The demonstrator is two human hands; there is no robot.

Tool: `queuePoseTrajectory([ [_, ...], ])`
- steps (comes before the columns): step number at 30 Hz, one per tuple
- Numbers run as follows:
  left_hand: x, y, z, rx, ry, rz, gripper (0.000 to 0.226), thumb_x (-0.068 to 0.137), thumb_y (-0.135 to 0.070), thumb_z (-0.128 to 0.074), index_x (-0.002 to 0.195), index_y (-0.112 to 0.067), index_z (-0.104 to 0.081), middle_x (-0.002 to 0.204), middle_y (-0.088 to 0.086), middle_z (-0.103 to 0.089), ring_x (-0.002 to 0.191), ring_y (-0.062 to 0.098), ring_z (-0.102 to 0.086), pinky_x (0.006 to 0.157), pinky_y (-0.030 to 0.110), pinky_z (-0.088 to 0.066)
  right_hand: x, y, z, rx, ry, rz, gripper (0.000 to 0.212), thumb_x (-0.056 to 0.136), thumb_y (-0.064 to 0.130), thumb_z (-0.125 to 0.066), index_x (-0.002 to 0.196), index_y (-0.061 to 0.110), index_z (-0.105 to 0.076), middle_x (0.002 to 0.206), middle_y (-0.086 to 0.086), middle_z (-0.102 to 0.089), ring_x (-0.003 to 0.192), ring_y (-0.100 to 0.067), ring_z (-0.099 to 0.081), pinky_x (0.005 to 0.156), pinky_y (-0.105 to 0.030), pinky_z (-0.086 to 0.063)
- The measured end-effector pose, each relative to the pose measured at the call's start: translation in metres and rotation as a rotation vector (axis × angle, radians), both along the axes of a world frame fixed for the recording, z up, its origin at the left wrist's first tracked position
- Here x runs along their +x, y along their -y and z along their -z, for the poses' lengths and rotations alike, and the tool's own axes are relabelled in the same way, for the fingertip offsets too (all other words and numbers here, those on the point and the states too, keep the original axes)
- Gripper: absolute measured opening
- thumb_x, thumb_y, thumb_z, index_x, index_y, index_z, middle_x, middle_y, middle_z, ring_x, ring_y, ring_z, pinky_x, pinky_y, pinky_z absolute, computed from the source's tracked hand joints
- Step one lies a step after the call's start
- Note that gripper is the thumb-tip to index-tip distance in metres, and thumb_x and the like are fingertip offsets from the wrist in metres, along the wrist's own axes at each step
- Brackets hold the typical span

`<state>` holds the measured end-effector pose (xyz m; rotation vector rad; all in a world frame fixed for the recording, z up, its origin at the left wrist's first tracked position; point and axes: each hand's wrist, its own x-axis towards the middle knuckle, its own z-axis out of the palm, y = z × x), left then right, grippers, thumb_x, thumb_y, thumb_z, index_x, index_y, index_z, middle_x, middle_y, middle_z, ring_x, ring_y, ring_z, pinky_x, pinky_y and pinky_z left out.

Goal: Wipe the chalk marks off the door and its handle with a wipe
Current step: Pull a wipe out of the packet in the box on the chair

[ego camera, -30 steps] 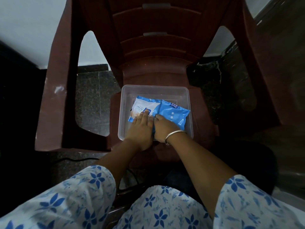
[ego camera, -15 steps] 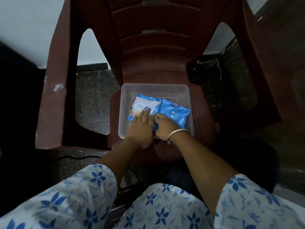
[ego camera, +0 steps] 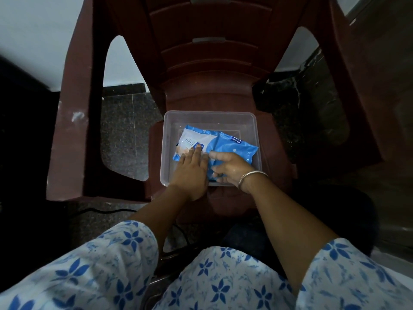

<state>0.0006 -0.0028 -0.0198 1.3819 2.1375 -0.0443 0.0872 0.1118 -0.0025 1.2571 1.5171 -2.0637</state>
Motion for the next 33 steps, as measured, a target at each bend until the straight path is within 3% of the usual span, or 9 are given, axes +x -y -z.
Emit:
queuePoseTrajectory([
  [6, 0.0, 0.0, 0.0, 0.004, -0.011, 0.0, 0.062, 0.094, -0.027, -0.03, 0.147, -0.006, -0.005, 0.155, 0.021, 0.003, 0.143, 0.036, 0.001, 0.117, 0.047, -0.005, 0.012, -0.007, -0.006, -0.316, -0.163, 0.286, 0.044, 0.091, -0.01, -0.041, 0.133, 0.001, -0.045, 0.103, -0.004, -0.052, 0.063, -0.01, -0.049, 0.062, -0.026, -0.044],
  [11, -0.001, 0.0, -0.001, 0.011, -0.009, -0.014, 0.064, 0.094, -0.028, -0.033, 0.147, -0.006, -0.006, 0.155, 0.021, 0.003, 0.143, 0.037, 0.0, 0.117, 0.047, -0.007, 0.018, -0.012, -0.004, -0.436, -0.263, 0.394, 0.033, 0.092, -0.005, -0.038, 0.12, 0.0, -0.056, 0.129, -0.009, -0.051, 0.057, -0.006, -0.047, 0.059, -0.023, -0.044],
  [13, -0.001, 0.0, -0.001, 0.01, -0.007, -0.014, 0.063, 0.094, -0.029, -0.033, 0.147, -0.006, -0.006, 0.155, 0.021, 0.002, 0.143, 0.036, 0.0, 0.117, 0.047, -0.007, 0.019, -0.015, -0.002, -0.409, -0.284, 0.426, 0.03, 0.092, -0.004, -0.04, 0.112, 0.0, -0.061, 0.121, -0.007, -0.061, 0.054, -0.004, -0.046, 0.06, -0.021, -0.042],
  [15, 0.0, 0.0, -0.001, 0.013, -0.005, -0.019, 0.063, 0.094, -0.029, -0.032, 0.147, -0.006, -0.007, 0.155, 0.021, 0.0, 0.143, 0.036, 0.0, 0.117, 0.047, -0.007, 0.016, -0.015, 0.002, -0.284, -0.264, 0.455, 0.024, 0.091, -0.004, -0.044, 0.102, 0.001, -0.066, 0.104, -0.006, -0.069, 0.049, -0.002, -0.045, 0.057, -0.018, -0.042],
  [18, 0.0, 0.0, 0.0, 0.027, 0.001, -0.03, 0.063, 0.093, -0.028, -0.032, 0.147, -0.008, -0.008, 0.155, 0.021, -0.001, 0.143, 0.035, -0.001, 0.117, 0.046, -0.007, 0.005, -0.01, 0.011, 0.137, -0.091, 0.351, 0.015, 0.088, 0.0, -0.056, 0.097, -0.003, -0.068, 0.084, -0.005, -0.069, 0.046, -0.001, -0.051, 0.05, -0.015, -0.044],
  [21, 0.0, 0.0, 0.0, 0.032, 0.006, -0.031, 0.062, 0.093, -0.027, -0.032, 0.147, -0.008, -0.008, 0.155, 0.021, -0.002, 0.143, 0.036, -0.001, 0.117, 0.047, -0.006, -0.004, -0.005, 0.02, 0.595, 0.067, 0.147, 0.01, 0.083, 0.008, -0.065, 0.09, 0.002, -0.07, 0.087, -0.009, -0.071, 0.071, -0.013, -0.062, 0.068, -0.026, -0.051],
  [24, 0.001, 0.0, 0.001, 0.03, 0.006, -0.035, 0.062, 0.093, -0.026, -0.032, 0.147, -0.008, -0.007, 0.155, 0.021, -0.001, 0.143, 0.036, 0.0, 0.117, 0.047, -0.006, -0.013, -0.005, 0.018, 0.843, 0.142, -0.04, 0.016, 0.082, 0.024, -0.067, 0.088, 0.009, -0.067, 0.086, -0.004, -0.068, 0.079, -0.016, -0.059, 0.071, -0.025, -0.044],
  [28, 0.0, 0.0, 0.0, 0.033, 0.008, -0.033, 0.063, 0.092, -0.027, -0.034, 0.147, -0.008, -0.008, 0.155, 0.021, -0.002, 0.143, 0.036, -0.001, 0.117, 0.047, -0.006, -0.024, -0.003, 0.015, 1.028, 0.228, -0.288, 0.024, 0.09, 0.02, -0.051, 0.095, 0.002, -0.066, 0.098, -0.017, -0.067, 0.092, -0.031, -0.062, 0.078, -0.036, -0.049],
  [33, -0.001, -0.001, 0.0, 0.038, 0.004, -0.028, 0.063, 0.091, -0.028, -0.035, 0.146, -0.009, -0.01, 0.155, 0.021, -0.002, 0.143, 0.036, -0.001, 0.117, 0.047, -0.006, -0.024, -0.004, 0.021, 0.93, 0.248, -0.312, 0.025, 0.093, 0.016, -0.046, 0.099, -0.004, -0.061, 0.106, -0.019, -0.063, 0.1, -0.031, -0.057, 0.078, -0.031, -0.042],
])
